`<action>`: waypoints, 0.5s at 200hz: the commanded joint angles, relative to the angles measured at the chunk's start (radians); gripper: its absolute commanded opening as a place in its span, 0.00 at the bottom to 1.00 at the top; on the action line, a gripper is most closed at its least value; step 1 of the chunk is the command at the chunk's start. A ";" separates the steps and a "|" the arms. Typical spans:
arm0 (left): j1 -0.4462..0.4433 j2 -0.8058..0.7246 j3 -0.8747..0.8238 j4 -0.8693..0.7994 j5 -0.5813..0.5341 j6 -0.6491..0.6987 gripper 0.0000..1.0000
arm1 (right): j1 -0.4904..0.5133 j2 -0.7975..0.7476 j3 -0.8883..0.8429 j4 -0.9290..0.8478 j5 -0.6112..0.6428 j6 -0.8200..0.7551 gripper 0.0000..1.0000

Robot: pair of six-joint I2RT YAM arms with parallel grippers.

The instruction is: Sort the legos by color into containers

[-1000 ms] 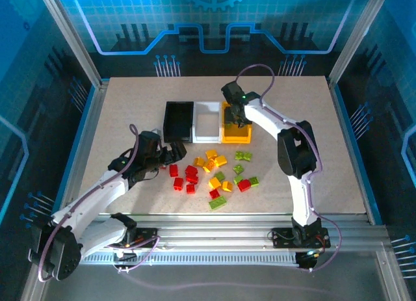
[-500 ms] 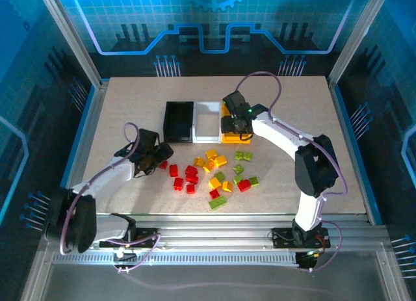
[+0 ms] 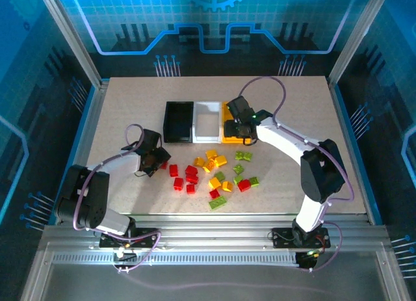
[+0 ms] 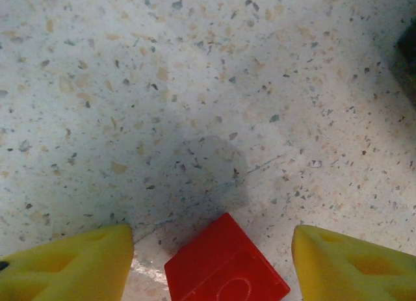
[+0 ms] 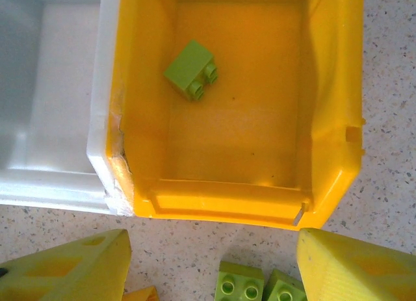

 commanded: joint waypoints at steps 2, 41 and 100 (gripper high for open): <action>0.003 0.030 -0.036 0.044 0.065 -0.023 0.61 | -0.006 -0.032 -0.016 0.016 0.002 0.023 0.69; 0.002 0.010 -0.046 0.061 0.090 -0.026 0.45 | -0.009 -0.036 -0.027 0.015 0.008 0.025 0.69; -0.022 -0.060 -0.059 0.001 0.101 -0.009 0.70 | -0.012 -0.051 -0.039 0.019 0.004 0.032 0.69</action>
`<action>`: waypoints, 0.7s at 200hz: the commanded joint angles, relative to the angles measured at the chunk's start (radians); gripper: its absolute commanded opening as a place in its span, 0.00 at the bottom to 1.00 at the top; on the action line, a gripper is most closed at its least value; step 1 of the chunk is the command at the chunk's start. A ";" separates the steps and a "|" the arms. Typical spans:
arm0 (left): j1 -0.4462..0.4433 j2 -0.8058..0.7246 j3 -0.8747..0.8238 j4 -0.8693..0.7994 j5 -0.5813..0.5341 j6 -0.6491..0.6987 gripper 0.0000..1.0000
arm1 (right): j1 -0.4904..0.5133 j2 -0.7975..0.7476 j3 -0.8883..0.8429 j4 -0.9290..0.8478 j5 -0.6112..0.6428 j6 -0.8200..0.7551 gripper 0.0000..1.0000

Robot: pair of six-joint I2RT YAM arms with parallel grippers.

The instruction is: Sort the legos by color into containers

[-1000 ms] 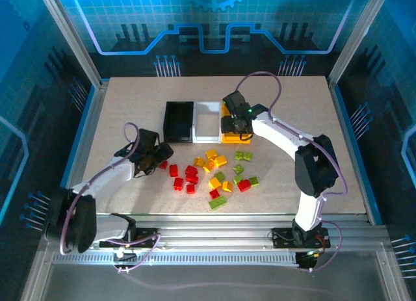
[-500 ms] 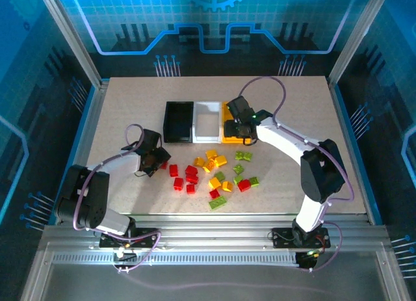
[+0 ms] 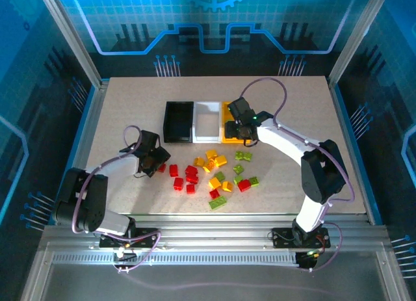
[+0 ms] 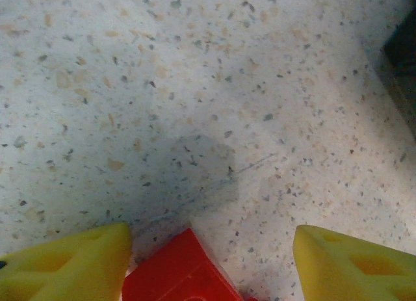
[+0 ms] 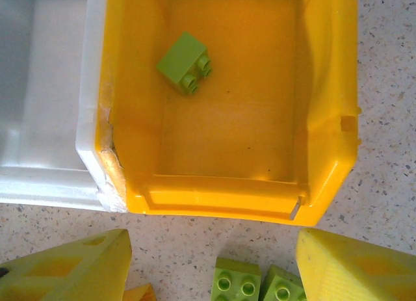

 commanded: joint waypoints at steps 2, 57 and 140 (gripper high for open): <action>-0.033 -0.026 -0.029 -0.037 0.066 0.010 0.70 | -0.009 -0.041 -0.018 0.013 0.003 0.021 0.69; -0.082 0.013 -0.004 -0.109 0.040 0.044 0.71 | -0.010 -0.042 -0.032 0.016 0.002 0.029 0.69; -0.083 0.065 0.041 -0.150 -0.019 0.119 0.42 | -0.021 -0.071 -0.061 0.027 -0.009 0.037 0.69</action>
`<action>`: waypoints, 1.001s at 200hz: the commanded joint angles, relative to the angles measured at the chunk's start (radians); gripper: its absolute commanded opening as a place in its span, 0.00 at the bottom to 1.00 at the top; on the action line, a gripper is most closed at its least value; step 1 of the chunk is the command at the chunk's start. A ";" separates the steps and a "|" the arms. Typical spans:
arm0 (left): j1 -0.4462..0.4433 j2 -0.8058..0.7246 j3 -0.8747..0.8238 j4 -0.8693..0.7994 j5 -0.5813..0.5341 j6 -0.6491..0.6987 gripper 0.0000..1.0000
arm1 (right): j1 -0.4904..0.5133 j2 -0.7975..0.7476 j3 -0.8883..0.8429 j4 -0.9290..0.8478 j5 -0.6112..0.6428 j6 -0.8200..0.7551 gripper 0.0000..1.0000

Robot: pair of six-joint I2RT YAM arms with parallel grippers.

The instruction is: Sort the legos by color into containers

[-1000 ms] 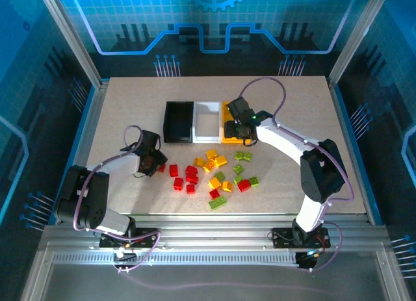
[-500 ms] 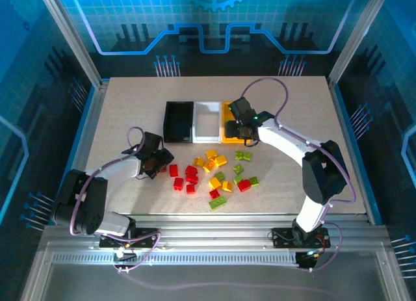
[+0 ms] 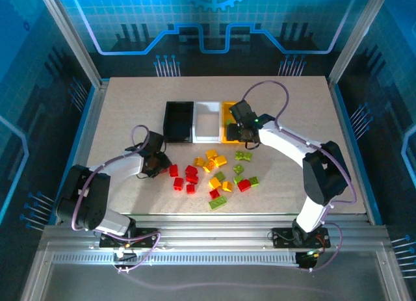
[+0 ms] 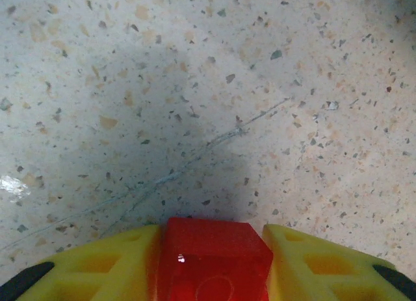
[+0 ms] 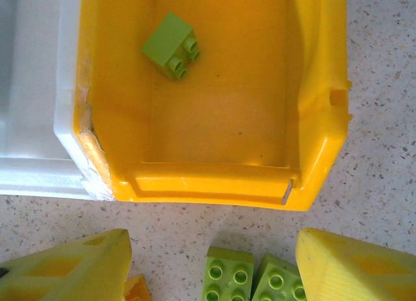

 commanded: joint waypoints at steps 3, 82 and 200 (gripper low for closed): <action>-0.012 0.029 0.003 -0.051 0.025 0.022 0.42 | -0.017 -0.044 -0.008 0.012 -0.006 0.019 0.69; -0.012 -0.202 0.144 -0.137 -0.017 0.071 0.34 | -0.041 -0.096 -0.043 0.028 -0.022 0.035 0.69; -0.040 0.356 0.688 0.007 -0.228 0.155 0.34 | -0.052 -0.177 -0.130 0.001 -0.025 0.051 0.69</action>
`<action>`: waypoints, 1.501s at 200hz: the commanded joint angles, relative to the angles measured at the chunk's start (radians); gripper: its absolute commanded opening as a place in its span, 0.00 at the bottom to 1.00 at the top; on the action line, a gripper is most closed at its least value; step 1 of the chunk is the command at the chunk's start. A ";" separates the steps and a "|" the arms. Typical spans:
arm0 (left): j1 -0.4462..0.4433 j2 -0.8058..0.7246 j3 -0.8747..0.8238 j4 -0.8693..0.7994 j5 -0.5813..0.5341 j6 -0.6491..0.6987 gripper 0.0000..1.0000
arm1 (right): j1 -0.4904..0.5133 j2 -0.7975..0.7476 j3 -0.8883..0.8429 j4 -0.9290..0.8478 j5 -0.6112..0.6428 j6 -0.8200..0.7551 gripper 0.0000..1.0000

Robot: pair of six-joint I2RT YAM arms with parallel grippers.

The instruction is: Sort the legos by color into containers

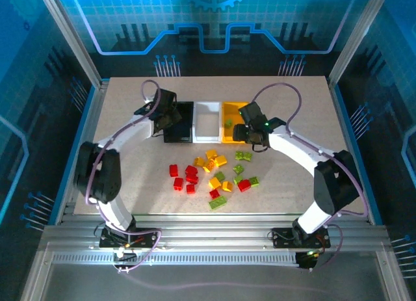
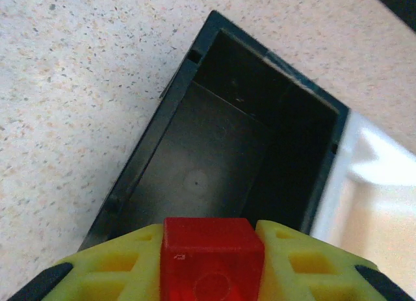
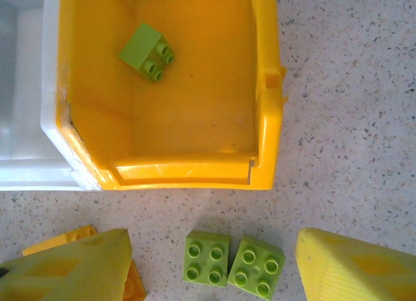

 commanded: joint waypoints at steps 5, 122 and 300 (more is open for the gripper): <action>-0.033 0.087 0.096 0.012 -0.075 0.048 0.34 | -0.013 -0.061 -0.035 -0.018 -0.005 0.023 0.69; -0.094 -0.058 0.076 0.070 0.000 0.052 0.92 | -0.015 -0.171 -0.105 -0.025 -0.072 0.026 0.72; -0.254 -0.793 -0.715 0.167 0.054 -0.040 0.99 | 0.195 0.255 0.061 0.022 -0.202 -0.206 0.70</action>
